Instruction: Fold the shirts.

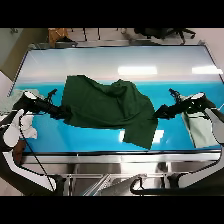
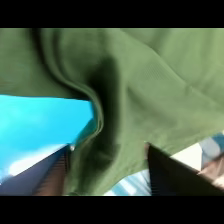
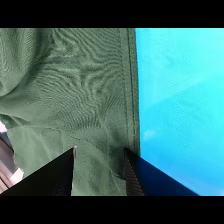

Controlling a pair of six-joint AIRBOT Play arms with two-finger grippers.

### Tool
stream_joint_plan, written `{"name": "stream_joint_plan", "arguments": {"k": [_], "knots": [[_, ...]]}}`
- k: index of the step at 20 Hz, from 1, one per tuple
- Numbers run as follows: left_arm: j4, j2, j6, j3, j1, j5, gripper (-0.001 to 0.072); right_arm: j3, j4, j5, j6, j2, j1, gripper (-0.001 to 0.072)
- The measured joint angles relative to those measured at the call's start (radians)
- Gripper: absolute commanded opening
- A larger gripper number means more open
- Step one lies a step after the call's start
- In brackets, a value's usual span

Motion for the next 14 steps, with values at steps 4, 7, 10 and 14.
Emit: {"name": "stream_joint_plan", "arguments": {"k": [4,7,10,14], "knots": [[0.005,-0.013,0.053,-0.003,0.0,-0.031,0.0014,0.0,0.007,0.003,0.0,-0.009,0.002,0.0361],[0.0,-0.015,0.072,-0.003,0.0,-0.067,0.0013,0.0,0.015,0.007,-0.002,-0.023,0.013,0.0361],[-0.001,-0.003,0.076,-0.004,0.0,-0.081,0.0013,0.018,0.008,0.01,-0.011,-0.027,0.018,0.0362],[-0.02,0.036,0.076,-0.003,0.003,-0.088,0.0013,0.073,-0.003,0.004,0.0,0.023,-0.028,0.0363]]}}
